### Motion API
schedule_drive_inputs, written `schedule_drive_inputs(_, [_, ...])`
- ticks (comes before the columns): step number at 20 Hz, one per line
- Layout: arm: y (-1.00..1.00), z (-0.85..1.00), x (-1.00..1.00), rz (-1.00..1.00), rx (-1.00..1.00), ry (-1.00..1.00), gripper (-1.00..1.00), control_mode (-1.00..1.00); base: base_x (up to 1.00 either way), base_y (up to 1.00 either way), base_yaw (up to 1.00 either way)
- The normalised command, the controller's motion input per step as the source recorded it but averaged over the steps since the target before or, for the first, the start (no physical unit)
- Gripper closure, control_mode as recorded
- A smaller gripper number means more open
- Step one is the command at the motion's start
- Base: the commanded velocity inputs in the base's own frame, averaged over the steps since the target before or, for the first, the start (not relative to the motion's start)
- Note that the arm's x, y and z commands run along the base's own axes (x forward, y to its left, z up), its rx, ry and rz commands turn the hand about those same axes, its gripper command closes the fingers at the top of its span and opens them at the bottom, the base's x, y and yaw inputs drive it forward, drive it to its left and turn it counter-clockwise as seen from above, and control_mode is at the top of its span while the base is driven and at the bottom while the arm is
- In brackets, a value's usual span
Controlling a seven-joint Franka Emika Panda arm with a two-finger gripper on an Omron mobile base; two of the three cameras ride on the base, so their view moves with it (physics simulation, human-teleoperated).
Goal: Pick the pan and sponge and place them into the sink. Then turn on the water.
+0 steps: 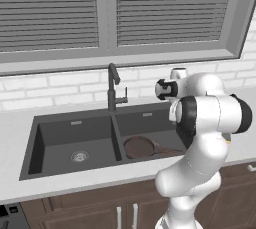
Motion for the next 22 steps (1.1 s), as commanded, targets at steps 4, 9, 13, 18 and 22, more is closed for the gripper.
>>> schedule_drive_inputs(4, [0.00,0.00,-0.02,-0.01,0.02,-0.01,-1.00,-1.00,0.00,0.00,0.00])
schedule_drive_inputs(9, [-0.21,0.00,-0.06,-0.39,0.03,-0.03,-1.00,-1.00,0.00,0.00,0.00])
schedule_drive_inputs(13, [-0.15,0.00,0.00,-0.70,-0.01,-0.02,-1.00,-1.00,0.00,0.00,0.00])
schedule_drive_inputs(18, [0.00,-0.01,0.00,-0.71,-0.17,0.00,-1.00,-1.00,0.00,0.00,0.00])
schedule_drive_inputs(22, [0.00,-0.24,0.00,-0.64,-0.22,0.00,-1.00,-1.00,0.00,0.00,0.00])
